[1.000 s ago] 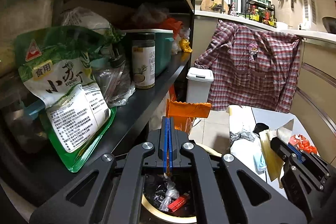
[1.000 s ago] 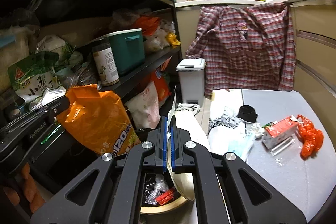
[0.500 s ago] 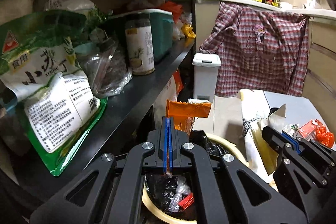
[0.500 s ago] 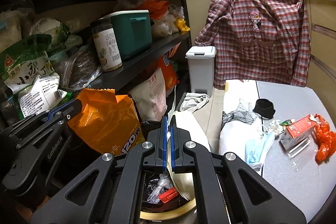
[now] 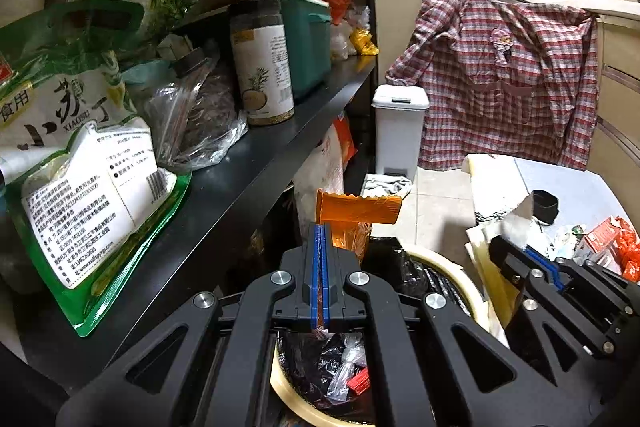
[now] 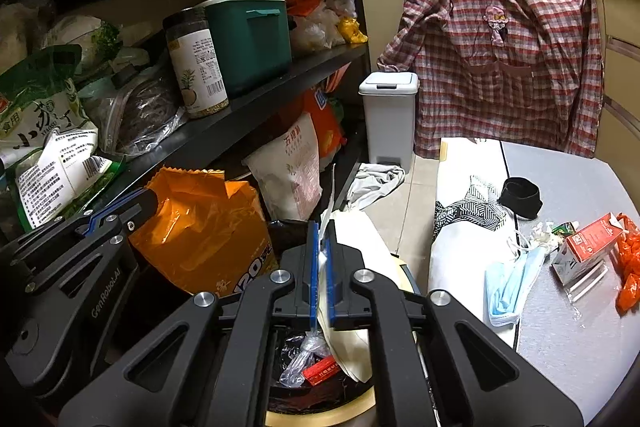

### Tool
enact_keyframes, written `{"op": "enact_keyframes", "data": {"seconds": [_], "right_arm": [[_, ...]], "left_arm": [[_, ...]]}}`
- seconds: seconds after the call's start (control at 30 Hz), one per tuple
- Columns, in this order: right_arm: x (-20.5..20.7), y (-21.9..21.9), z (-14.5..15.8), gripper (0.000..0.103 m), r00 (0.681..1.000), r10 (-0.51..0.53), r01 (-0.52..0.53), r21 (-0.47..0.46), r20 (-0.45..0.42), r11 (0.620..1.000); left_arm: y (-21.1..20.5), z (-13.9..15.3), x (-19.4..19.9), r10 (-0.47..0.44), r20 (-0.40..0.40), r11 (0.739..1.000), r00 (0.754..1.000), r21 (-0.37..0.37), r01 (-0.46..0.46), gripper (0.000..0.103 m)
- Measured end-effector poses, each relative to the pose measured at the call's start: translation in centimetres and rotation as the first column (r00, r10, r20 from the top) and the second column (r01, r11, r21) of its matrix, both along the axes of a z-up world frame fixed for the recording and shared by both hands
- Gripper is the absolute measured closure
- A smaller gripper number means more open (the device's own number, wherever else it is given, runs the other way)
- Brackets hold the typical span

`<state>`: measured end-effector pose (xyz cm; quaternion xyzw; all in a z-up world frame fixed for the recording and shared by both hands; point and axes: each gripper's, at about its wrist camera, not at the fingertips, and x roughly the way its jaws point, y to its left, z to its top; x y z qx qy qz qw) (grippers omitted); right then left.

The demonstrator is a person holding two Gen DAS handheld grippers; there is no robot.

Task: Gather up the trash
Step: 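Open both grippers to drop the bag and paper into the bin, then move both grippers back toward the table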

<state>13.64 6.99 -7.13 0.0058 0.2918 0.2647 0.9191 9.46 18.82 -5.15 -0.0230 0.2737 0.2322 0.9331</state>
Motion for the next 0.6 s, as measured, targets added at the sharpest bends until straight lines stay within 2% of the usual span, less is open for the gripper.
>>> {"op": "enact_keyframes", "data": {"seconds": [0.07, 0.1, 0.13, 0.2, 0.23, 0.33, 0.6], "right_arm": [[0.4, -0.1, -0.2, 0.092, 1.000, 0.002, -0.002, 0.007, -0.027, 1.000], [0.5, -0.2, -0.3, 0.078, 0.999, 0.000, 0.000, 0.011, -0.037, 1.000], [0.6, -0.3, -0.4, 0.064, 0.999, -0.019, 0.020, 0.011, -0.040, 1.000], [0.7, -0.7, -0.4, 0.051, 0.998, -0.043, 0.043, 0.019, -0.040, 0.999], [0.7, -1.0, -0.5, 0.049, 0.998, -0.049, 0.050, 0.026, -0.041, 0.998], [0.8, -1.2, -0.5, 0.046, 0.997, -0.054, 0.055, 0.023, -0.046, 0.998], [0.4, -1.6, -0.4, 0.046, 0.997, -0.056, 0.057, 0.021, -0.045, 0.998]], "left_arm": [[0.3, -0.3, 0.1, 0.013, -0.012, 1.000, 1.000, -0.011, -0.014, 0.080], [0.4, -0.3, 0.2, 0.033, -0.018, 0.999, 0.999, -0.011, -0.033, 0.043], [0.6, -0.3, 0.0, 0.061, -0.007, 0.998, 0.998, -0.001, -0.061, 0.028], [1.0, -0.1, -0.6, 0.104, 0.027, 0.994, 0.994, 0.006, -0.105, 0.023], [1.2, 0.0, -0.6, 0.105, 0.021, 0.994, 0.994, -0.013, -0.104, 0.020], [1.6, -0.3, -0.5, 0.100, 0.005, 0.993, 0.995, -0.058, -0.100, 0.020], [1.0, 0.0, -0.6, 0.093, 0.009, 0.995, 0.996, -0.045, -0.092, 0.020]]}}
